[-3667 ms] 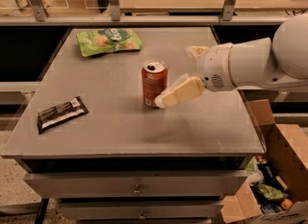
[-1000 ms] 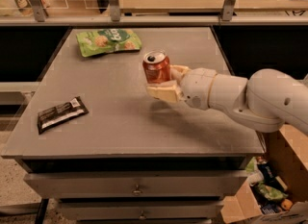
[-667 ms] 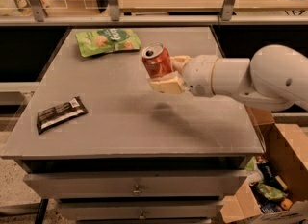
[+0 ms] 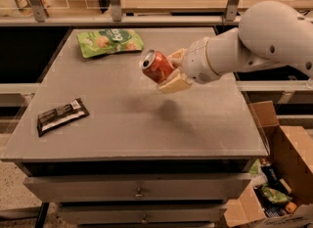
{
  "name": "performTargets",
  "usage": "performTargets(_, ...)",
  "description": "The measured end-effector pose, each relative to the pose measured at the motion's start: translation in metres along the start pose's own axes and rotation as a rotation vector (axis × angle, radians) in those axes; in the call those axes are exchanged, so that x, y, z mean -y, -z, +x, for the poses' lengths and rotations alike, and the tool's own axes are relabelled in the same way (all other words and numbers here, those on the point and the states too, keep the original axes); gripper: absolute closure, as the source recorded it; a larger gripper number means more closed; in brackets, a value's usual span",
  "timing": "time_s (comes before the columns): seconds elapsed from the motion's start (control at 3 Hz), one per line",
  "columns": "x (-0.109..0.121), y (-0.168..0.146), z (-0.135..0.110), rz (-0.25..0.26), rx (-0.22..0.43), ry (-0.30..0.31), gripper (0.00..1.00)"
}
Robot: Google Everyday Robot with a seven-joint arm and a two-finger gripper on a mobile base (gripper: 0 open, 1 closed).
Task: Knock coke can over
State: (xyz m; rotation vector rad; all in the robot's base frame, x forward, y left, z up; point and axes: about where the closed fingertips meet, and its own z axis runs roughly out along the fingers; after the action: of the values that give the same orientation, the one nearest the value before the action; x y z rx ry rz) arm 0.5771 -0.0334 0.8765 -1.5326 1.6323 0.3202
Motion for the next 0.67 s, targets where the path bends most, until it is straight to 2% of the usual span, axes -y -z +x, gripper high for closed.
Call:
performTargets(0.33, -0.008, 0.007, 0.019, -0.061, -0.149, 0.117, 1.00)
performTargets(0.67, -0.013, 0.023, 0.037, -0.083, -0.264, 0.176, 1.00)
